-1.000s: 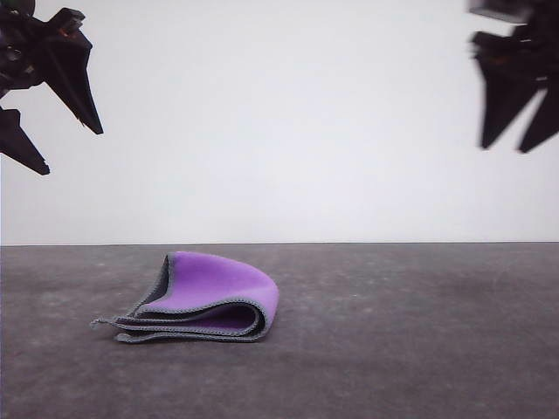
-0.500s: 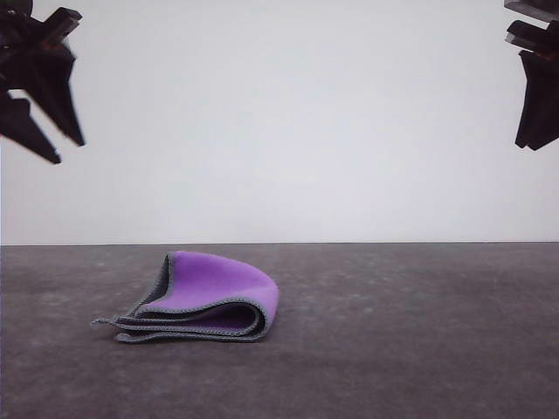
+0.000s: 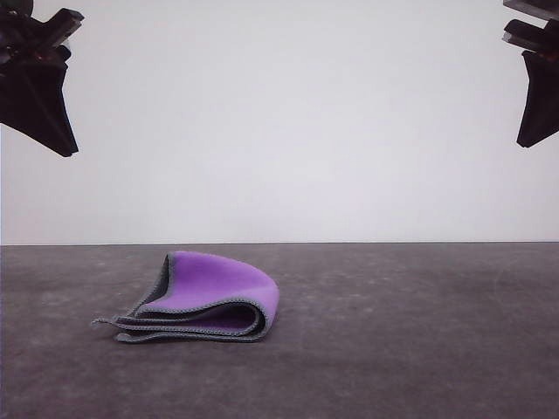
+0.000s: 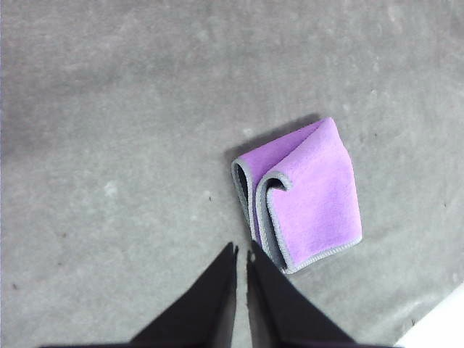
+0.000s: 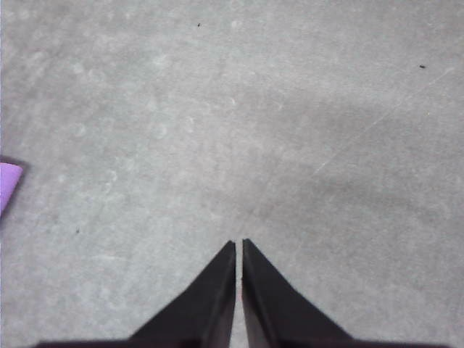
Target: Fold clothes
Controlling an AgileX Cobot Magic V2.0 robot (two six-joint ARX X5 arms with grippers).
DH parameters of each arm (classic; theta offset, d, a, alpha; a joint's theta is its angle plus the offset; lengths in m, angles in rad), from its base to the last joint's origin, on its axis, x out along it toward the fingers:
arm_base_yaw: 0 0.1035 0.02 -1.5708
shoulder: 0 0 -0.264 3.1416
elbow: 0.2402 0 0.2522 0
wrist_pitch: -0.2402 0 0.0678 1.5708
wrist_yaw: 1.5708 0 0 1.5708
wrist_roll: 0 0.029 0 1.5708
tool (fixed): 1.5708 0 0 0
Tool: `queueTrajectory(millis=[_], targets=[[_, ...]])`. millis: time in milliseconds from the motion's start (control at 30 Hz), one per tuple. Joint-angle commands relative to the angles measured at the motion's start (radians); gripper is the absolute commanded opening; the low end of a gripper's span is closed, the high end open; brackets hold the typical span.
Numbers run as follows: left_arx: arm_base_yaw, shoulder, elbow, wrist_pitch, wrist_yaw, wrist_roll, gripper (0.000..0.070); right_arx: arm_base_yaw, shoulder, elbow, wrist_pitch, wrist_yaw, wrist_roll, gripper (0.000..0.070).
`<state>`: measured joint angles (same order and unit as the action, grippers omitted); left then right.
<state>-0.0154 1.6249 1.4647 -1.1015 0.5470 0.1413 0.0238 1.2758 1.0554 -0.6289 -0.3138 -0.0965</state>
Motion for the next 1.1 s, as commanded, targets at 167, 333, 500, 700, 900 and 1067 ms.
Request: queueTrajectory(millis=[167, 333, 500, 700, 900, 1067], targets=[[0.004, -0.03, -0.029, 0.056, -0.103, -0.004, 0.0015, -0.001, 0.009, 0.004, 0.008, -0.002, 0.014, 0.001], [-0.013, -0.198, -0.259, 0.321, -0.225, -0.11, 0.0015, -0.001, 0.009, 0.004, 0.008, -0.001, 0.014, 0.001], [-0.015, -0.436, -0.583, 0.604, -0.268, -0.138, 0.0015, -0.001, 0.009, 0.004, 0.008, -0.001, 0.014, 0.001], [-0.015, -0.777, -0.961, 0.804, -0.386, -0.163, 0.0015, -0.001, 0.009, 0.004, 0.008, -0.001, 0.014, 0.001], [-0.015, -1.111, -1.231, 0.876, -0.443, -0.183, 0.0015, -0.001, 0.009, 0.004, 0.008, -0.001, 0.014, 0.001], [-0.015, -1.332, -1.353, 0.885, -0.448, -0.183, 0.0015, -0.001, 0.009, 0.004, 0.008, -0.001, 0.014, 0.001]])
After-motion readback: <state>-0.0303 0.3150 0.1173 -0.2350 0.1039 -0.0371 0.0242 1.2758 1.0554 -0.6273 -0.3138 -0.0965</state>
